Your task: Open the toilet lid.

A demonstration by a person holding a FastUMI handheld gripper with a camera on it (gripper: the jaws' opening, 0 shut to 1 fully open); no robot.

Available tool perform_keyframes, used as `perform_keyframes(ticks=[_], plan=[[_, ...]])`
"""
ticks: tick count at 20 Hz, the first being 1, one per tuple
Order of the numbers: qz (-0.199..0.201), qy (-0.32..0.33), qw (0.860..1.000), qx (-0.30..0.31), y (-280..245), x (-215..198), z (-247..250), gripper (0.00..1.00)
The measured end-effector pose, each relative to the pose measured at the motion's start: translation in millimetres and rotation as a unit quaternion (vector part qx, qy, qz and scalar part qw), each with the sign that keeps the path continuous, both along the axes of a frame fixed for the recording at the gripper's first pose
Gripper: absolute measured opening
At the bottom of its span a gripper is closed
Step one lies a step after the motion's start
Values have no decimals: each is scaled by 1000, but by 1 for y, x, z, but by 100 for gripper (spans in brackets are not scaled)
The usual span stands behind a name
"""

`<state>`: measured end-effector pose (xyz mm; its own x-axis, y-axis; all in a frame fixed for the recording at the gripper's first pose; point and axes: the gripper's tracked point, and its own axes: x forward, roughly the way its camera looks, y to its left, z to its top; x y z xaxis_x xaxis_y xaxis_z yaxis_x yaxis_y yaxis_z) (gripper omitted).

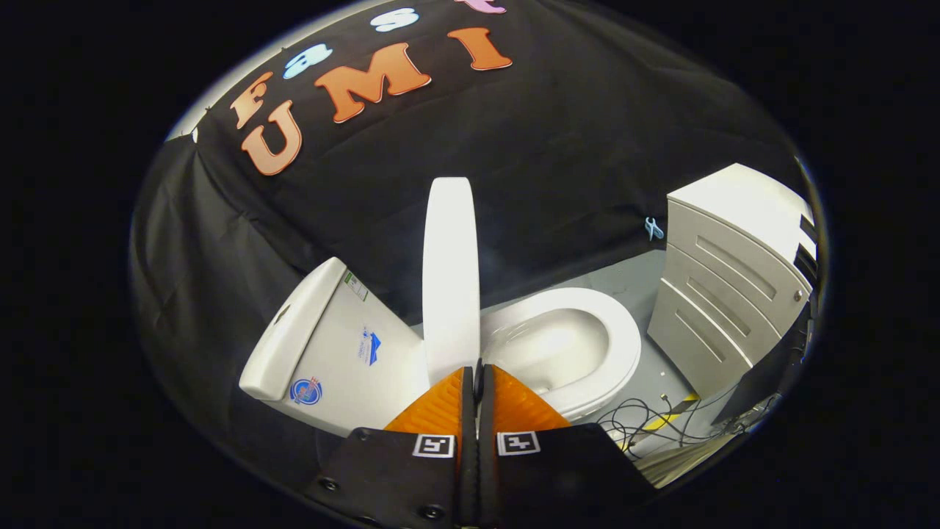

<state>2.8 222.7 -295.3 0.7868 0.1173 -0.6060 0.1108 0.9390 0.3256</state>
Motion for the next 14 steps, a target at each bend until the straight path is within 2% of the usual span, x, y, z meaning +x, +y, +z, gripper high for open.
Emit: perform_keyframes(ticks=[5,14], plan=[[12,-16,999,-42,19,1,6,8],[29,-27,997,-61,49,1,16,8]])
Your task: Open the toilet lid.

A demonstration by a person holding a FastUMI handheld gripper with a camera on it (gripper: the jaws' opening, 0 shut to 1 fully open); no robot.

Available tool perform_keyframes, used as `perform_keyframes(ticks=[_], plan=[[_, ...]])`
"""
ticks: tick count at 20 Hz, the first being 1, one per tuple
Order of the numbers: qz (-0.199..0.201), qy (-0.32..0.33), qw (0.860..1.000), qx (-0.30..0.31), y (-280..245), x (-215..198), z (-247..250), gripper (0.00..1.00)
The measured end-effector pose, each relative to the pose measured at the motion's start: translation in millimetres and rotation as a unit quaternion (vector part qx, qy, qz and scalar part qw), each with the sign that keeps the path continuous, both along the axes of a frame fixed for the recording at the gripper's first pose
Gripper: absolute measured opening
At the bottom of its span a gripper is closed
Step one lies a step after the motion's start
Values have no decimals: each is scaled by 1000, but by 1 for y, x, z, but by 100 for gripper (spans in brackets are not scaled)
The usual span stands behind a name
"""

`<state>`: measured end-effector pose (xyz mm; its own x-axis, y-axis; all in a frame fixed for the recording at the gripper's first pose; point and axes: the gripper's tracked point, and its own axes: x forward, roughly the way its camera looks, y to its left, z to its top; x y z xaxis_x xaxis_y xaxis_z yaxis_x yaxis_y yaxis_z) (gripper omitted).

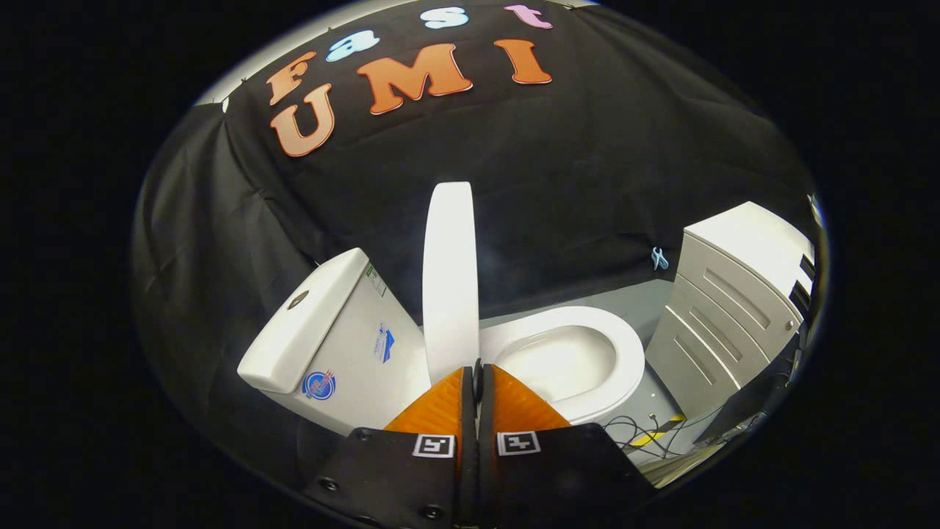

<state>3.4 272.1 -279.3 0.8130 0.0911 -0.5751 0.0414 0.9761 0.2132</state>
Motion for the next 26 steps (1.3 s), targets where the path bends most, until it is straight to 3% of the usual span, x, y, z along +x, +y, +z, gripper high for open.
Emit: perform_keyframes(ticks=[26], plan=[[80,-34,994,-72,122,-11,3,8]])
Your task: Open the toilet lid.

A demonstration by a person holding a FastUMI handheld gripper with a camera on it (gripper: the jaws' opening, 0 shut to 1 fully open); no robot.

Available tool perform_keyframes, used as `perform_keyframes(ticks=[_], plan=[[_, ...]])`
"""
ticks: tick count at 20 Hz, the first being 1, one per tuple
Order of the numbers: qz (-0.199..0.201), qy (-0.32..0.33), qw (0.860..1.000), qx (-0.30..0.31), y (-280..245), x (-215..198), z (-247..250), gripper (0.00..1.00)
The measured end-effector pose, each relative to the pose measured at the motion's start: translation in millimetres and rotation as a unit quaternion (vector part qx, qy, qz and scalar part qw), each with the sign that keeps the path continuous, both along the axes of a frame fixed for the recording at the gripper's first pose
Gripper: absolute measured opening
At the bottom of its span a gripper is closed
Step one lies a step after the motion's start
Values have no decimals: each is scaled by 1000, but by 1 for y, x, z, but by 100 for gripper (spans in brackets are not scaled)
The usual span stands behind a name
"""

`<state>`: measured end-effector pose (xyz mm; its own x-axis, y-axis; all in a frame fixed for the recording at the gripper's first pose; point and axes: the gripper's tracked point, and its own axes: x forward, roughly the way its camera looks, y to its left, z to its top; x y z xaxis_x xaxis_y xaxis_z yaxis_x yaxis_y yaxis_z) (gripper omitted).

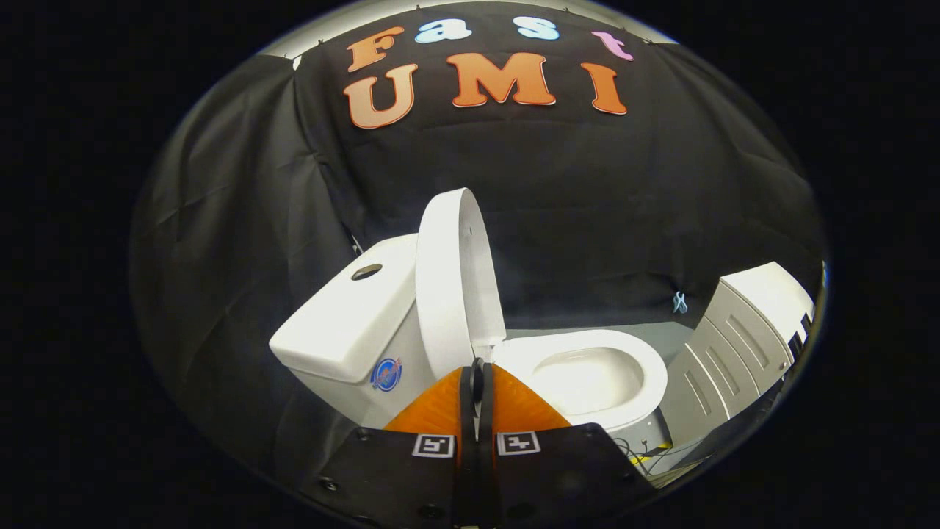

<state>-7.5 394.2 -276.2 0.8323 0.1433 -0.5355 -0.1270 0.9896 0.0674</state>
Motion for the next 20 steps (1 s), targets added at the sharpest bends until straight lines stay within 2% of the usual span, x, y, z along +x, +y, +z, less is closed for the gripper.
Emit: perform_keyframes(ticks=[7,13,20], plan=[[24,-2,1000,-9,29,-5,-4,8],[29,1,1000,-10,42,-7,-7,8],[38,-10,998,-39,42,-5,-4,8]])
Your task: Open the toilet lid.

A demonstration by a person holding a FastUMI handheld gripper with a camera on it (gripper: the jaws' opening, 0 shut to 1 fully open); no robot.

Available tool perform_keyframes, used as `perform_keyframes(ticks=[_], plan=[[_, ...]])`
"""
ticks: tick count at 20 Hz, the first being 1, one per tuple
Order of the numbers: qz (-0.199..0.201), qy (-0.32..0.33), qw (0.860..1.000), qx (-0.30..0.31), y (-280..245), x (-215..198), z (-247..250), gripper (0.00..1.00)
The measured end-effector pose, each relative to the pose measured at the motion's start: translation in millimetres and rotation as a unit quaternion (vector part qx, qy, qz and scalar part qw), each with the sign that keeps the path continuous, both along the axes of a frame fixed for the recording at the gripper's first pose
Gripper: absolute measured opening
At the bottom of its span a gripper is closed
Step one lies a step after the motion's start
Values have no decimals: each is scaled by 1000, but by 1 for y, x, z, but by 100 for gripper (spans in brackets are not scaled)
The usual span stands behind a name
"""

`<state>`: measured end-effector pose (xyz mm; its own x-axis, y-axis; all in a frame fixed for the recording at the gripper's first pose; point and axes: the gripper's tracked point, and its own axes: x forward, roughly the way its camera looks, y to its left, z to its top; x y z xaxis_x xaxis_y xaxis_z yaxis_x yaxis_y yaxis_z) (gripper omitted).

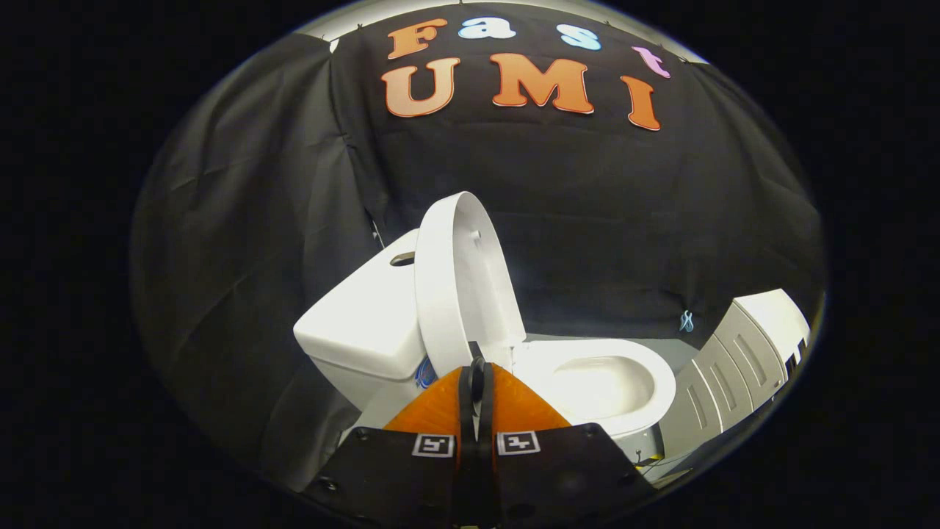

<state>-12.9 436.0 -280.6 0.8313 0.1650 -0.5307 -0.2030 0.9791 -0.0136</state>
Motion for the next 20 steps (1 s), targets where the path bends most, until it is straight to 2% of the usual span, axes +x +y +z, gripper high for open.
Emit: perform_keyframes(ticks=[2,6,8,10,11,13,15,20], plan=[[13,4,1000,9,2,-1,0,8],[21,-16,999,22,-5,-2,16,27],[29,-29,999,27,-9,-4,28,48],[30,-42,998,33,-19,-4,42,59],[32,-49,997,39,-24,-4,50,75],[35,-58,996,57,-34,-3,64,90],[33,-69,995,70,-48,-2,80,100],[18,-112,991,74,-108,2,129,100]])
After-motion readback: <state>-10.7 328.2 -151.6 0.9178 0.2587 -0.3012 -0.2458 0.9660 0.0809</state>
